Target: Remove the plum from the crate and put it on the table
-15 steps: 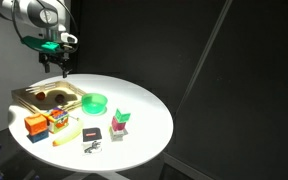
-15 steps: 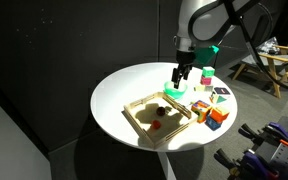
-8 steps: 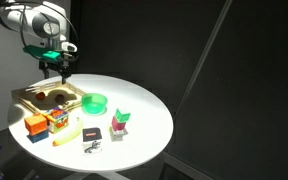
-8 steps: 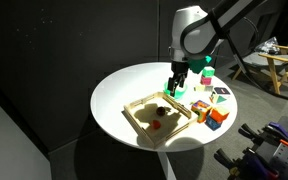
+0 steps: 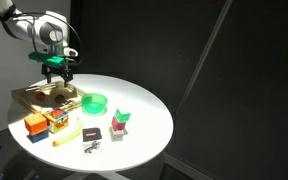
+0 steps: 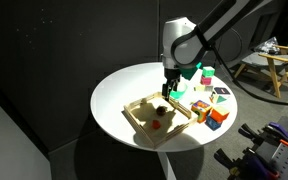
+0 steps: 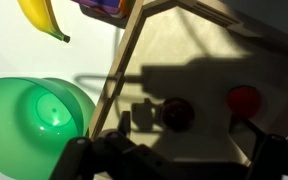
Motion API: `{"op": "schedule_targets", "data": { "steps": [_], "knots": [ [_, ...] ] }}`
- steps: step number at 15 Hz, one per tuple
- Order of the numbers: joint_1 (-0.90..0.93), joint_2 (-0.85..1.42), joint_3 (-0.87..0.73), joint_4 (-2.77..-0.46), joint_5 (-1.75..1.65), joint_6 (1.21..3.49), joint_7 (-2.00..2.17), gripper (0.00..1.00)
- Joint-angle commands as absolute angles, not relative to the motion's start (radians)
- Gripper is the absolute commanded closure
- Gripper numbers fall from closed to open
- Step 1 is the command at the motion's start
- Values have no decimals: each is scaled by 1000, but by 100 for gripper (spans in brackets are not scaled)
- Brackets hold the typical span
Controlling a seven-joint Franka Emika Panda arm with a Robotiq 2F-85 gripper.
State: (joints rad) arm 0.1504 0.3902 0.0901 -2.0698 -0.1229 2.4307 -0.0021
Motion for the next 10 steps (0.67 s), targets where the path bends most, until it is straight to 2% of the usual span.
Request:
{"op": "schedule_targets", "data": {
  "steps": [1,10],
  "knots": [
    [173,460,74,-1998,-159,2426,30,0],
    [179,555,80,-1930,-136,2434,8,0]
  ]
}}
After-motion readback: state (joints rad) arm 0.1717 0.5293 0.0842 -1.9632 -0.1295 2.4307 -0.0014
